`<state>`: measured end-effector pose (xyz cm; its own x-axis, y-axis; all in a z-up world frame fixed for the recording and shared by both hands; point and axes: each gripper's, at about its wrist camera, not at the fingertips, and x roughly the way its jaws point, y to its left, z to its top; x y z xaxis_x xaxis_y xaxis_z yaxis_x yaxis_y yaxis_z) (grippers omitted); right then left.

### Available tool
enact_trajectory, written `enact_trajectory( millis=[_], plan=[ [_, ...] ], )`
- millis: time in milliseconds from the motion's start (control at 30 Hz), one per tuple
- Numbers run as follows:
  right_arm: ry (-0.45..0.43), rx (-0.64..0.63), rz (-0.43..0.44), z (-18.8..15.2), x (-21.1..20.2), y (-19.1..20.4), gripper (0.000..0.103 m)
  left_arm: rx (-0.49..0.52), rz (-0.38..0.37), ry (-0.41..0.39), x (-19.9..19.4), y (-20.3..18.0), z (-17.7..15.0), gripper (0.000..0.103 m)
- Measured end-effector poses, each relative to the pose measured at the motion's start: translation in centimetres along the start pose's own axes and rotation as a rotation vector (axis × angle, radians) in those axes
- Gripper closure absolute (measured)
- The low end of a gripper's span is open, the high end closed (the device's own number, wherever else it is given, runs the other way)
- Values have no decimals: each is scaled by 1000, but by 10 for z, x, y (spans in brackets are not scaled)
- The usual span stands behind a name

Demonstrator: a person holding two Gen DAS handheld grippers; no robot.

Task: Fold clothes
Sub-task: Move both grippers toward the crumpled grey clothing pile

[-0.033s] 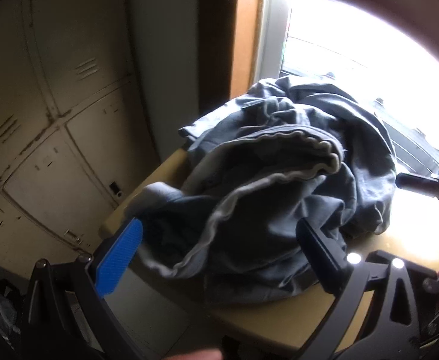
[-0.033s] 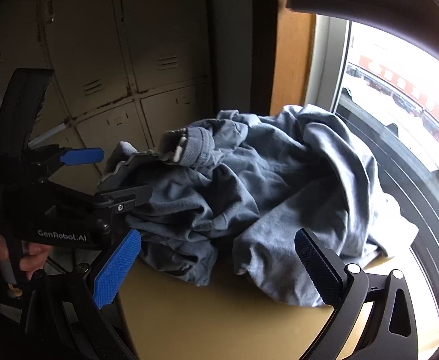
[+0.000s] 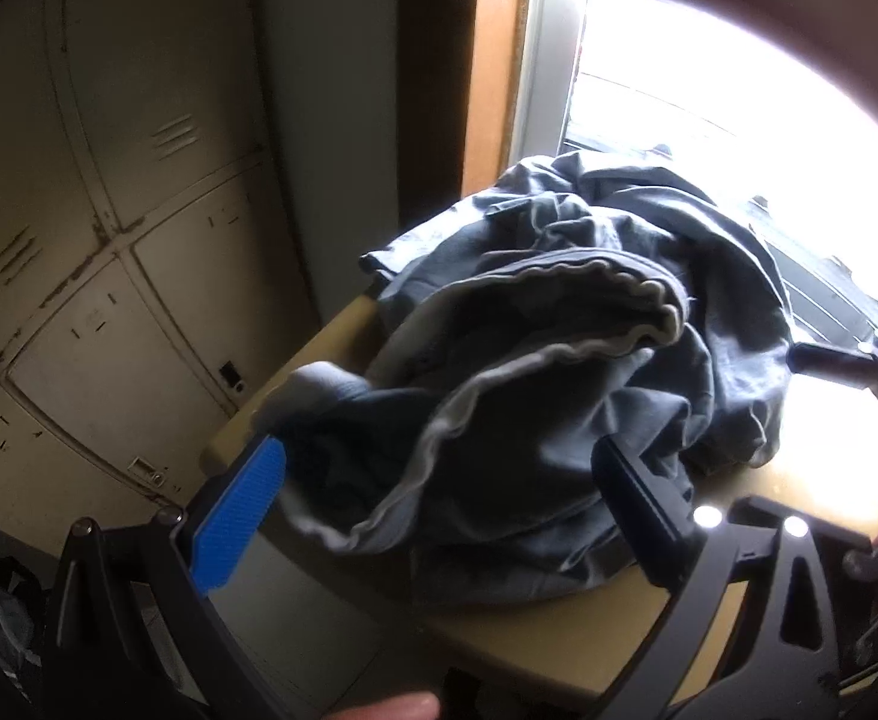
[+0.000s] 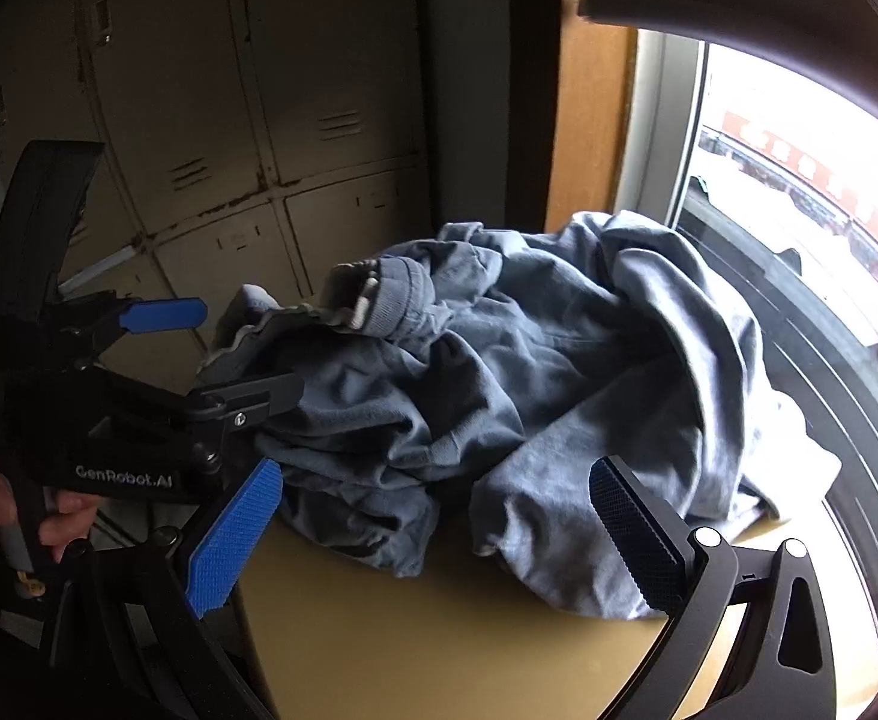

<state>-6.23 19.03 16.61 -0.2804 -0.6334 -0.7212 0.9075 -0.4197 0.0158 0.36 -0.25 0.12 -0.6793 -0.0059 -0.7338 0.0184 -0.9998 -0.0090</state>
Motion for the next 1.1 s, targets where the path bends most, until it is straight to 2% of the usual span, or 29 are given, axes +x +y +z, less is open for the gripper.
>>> enact_trajectory(
  millis=[133, 200, 300, 433, 533, 767, 900, 1100],
  plan=[
    [16, 28, -34, -5, 2, -2, 0, -16, -42, -14, -9, 7, -5, 1],
    [49, 34, -50, -2, 5, 6, 0, -24, -63, -21, -13, 10, -7, 1],
    [46, 52, -52, 4, 7, 25, 0, -36, -95, -32, -20, 15, -10, 0],
    [15, 53, 3, 10, 4, 28, 0, -18, -11, 19, -14, 4, 4, 0],
    [5, 58, 18, 9, 7, 26, 0, -9, 5, 19, -10, 2, 5, 0],
    [16, 45, 4, 1, 20, 25, 0, 1, 14, 12, -8, 5, 3, 1],
    [27, 78, 26, -1, 22, 26, 0, 7, 11, 10, -8, 9, 2, 1],
    [36, 67, -4, 0, 21, 31, 0, 19, 3, 20, -3, 8, -1, 1]
  ],
)
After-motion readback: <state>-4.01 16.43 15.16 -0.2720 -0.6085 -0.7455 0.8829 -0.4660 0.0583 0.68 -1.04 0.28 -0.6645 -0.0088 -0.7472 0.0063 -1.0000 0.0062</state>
